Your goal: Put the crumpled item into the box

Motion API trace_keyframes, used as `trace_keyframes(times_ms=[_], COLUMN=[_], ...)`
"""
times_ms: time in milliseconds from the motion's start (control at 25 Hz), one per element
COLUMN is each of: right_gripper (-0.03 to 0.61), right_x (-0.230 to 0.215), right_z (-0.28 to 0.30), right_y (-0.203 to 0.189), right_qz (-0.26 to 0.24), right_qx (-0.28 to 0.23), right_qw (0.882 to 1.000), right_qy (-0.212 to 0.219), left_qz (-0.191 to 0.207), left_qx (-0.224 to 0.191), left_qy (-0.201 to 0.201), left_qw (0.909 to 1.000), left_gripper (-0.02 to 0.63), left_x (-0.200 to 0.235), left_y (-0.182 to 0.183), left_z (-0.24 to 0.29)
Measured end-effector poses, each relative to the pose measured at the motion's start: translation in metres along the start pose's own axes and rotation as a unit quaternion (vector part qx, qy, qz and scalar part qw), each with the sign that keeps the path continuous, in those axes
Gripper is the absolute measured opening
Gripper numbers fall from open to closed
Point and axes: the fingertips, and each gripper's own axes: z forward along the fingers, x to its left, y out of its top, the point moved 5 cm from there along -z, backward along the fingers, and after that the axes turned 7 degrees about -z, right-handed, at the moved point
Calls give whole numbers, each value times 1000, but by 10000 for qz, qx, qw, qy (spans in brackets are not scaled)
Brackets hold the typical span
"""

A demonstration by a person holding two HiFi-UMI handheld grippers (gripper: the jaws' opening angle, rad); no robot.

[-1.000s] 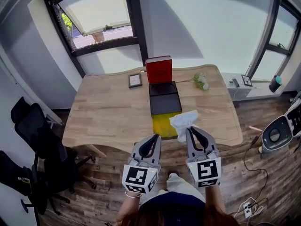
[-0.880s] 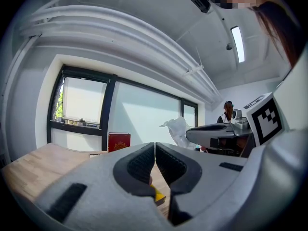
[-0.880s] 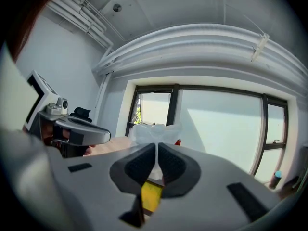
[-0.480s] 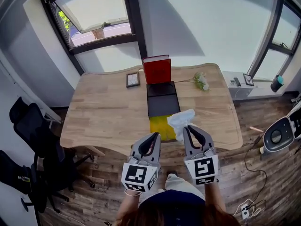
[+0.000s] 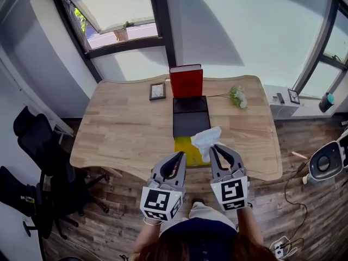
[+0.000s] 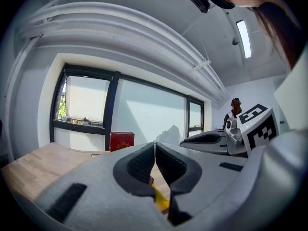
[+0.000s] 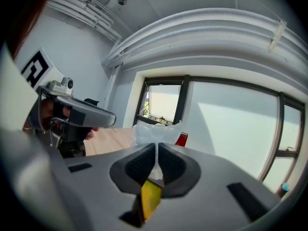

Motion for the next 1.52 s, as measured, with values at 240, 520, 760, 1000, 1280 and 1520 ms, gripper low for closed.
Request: trace_keyframes(times_ms=[240,520,760,1000,1280,1520], right_gripper=[34,34,34,34,34,34], right_x=[2,7,17,31,47,59], right_z=[21,42,59,77,95,112], right_y=[-12,-26,-45,-66,-90,-109], right_qz=[-197,-552,-831,-1056,-1320,-1429], right_qx=[125,355,605,816,1054,1241], right_qw=[9993,9959,9906,9832,9717,9627], right_qy=[307,624,904,1244,1649,1933], left_qz=[-6,-34,-43,-84,-116,-128], left_qx=[-18,7,53,112,205,276], left_qy=[159,274,313,357,422,492], left_qw=[9999,9996,9995,9993,9988,9983], left_gripper=[29,29,29,29,29,29], left_x=[7,15,18,25,32,40], left_y=[2,2,2,-2,-5,-9], left_z=[8,13,17,21,26,30])
